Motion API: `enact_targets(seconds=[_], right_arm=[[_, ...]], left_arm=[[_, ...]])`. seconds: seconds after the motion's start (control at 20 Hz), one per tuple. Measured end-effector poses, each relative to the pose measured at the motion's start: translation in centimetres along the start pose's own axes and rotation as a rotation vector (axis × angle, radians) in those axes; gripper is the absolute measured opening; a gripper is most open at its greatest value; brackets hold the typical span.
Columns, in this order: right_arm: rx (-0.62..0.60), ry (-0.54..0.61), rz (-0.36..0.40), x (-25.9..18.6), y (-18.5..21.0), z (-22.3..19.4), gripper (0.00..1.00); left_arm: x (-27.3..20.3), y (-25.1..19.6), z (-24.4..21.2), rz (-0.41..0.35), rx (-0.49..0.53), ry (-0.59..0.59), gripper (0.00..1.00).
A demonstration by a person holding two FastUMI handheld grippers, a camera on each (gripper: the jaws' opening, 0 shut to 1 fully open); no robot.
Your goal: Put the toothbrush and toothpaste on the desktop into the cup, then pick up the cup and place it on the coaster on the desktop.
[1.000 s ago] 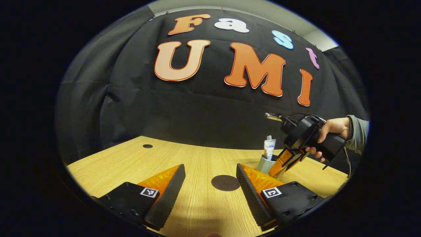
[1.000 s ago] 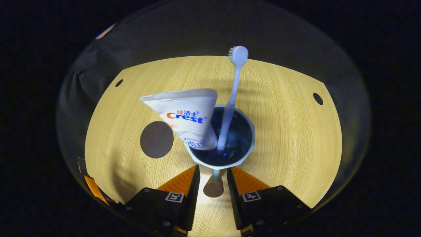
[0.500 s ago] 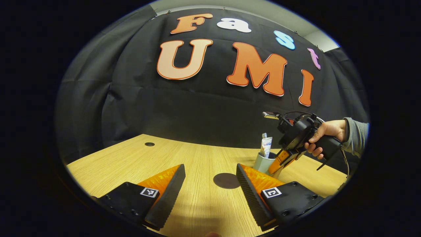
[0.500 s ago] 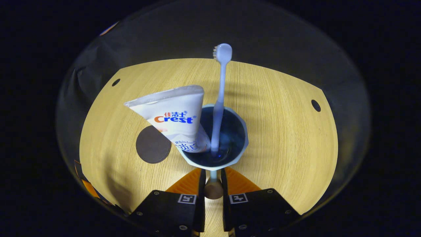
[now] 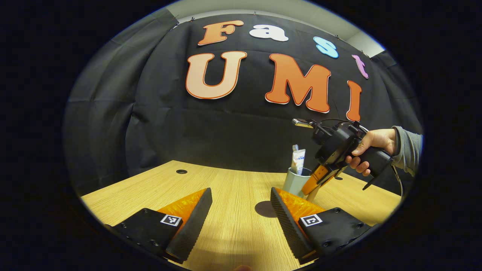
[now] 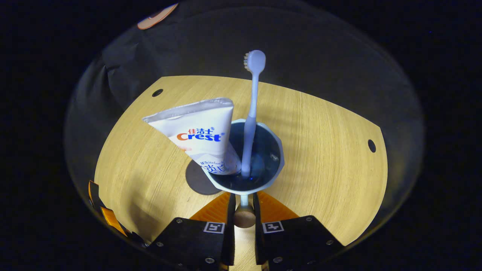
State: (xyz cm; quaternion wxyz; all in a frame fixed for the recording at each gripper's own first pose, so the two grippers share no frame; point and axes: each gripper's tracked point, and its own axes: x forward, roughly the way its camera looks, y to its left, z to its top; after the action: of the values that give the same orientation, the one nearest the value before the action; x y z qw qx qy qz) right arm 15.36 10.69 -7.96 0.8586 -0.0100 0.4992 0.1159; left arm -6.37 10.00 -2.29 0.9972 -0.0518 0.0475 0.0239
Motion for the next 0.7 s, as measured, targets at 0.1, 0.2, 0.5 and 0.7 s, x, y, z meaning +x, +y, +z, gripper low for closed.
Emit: enact_targets(seconds=[0.1,0.2,0.5,0.7], right_arm=[[-0.035,-0.004,0.016,0.3,0.1,0.0,0.22],[-0.061,0.001,0.038,0.5,0.2,0.0,0.22],[-0.125,0.05,0.054,0.4,0.0,0.0,0.22],[-0.149,0.051,0.045,0.2,-0.1,-0.1,0.22]], left_arm=[[-0.2,0.3,0.0,0.008,0.001,-0.002,0.99],[-0.2,0.8,0.0,0.019,0.003,-0.001,0.98],[-0.7,2.1,-0.1,0.046,-0.003,0.002,0.98],[-0.9,2.5,-0.6,0.056,-0.01,0.013,0.98]])
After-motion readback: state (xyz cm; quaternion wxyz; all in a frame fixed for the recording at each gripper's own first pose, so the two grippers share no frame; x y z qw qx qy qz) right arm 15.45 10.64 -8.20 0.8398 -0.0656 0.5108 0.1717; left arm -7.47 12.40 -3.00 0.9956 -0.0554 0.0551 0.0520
